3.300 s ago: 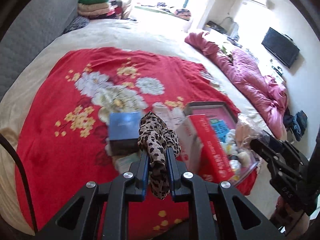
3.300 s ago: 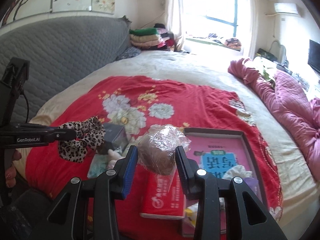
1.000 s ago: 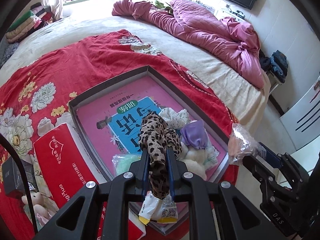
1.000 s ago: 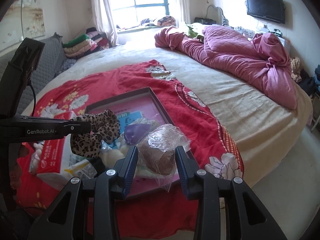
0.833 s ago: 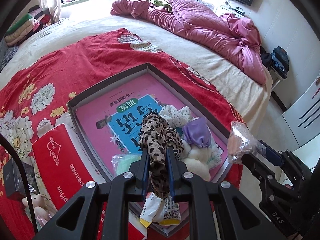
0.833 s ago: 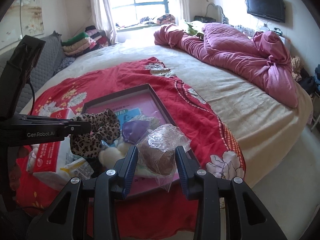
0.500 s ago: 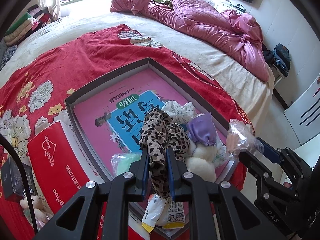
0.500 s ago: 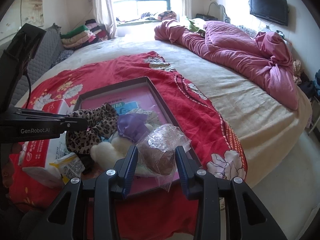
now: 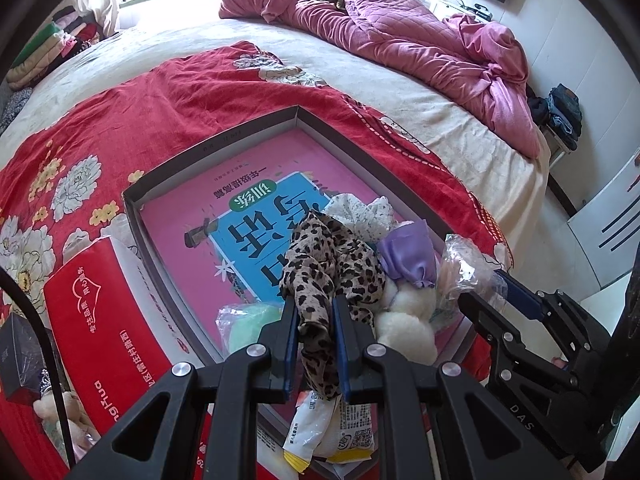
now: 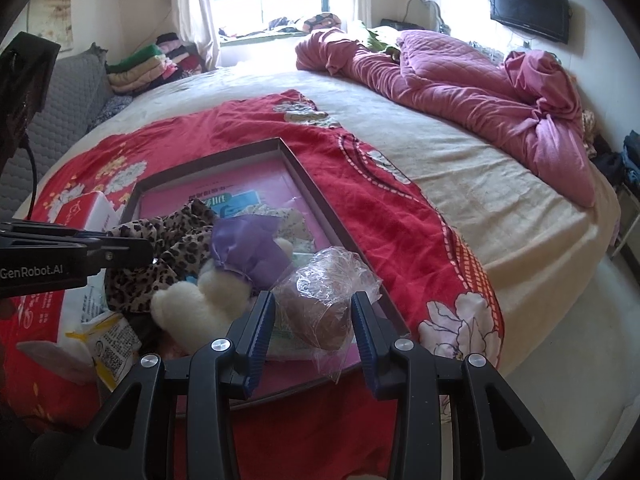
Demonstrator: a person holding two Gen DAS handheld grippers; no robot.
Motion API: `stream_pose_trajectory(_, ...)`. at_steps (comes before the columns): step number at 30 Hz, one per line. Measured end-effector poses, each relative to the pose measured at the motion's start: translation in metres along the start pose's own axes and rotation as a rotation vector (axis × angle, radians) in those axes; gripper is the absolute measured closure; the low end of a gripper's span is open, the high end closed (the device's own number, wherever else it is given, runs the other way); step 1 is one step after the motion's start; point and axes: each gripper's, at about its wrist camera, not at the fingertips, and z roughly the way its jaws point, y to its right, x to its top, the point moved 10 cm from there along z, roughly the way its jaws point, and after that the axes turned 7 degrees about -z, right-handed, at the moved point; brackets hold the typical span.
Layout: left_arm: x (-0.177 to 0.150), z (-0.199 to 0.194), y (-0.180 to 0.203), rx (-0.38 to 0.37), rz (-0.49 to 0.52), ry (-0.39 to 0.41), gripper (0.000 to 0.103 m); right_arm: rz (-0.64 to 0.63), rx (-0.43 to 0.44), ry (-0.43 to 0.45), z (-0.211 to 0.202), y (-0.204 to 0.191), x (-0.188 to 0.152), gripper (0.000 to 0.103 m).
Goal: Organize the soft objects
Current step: 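Lower and release the leopard cloth with the left tool while the right tool releases the clear bag, then withdraw both open tools from the box back toward the pile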
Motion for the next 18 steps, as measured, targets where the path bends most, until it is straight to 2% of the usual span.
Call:
stream_pose_trajectory(7, 0.0007, 0.0029, 0.0010, -0.009, -0.011, -0.003, 0.086, 0.014, 0.001, -0.008, 0.0025, 0.0028, -0.0046, 0.061)
stream_pose_trajectory(13, 0.0001, 0.0057, -0.0021, -0.025, -0.039, -0.015, 0.085, 0.009, 0.003, -0.005, 0.0005, 0.0011, -0.0033, 0.055)
stream_pose_trajectory(16, -0.0012, 0.0059, -0.0033, -0.024, -0.038, -0.024, 0.076, 0.003, 0.006, -0.005, -0.0005, -0.0015, -0.0027, 0.048)
stream_pose_trajectory(18, -0.0020, 0.0048, -0.0045, -0.017, -0.036, -0.023, 0.062, -0.002, 0.013, -0.001, -0.0023, -0.0035, -0.0018, 0.047)
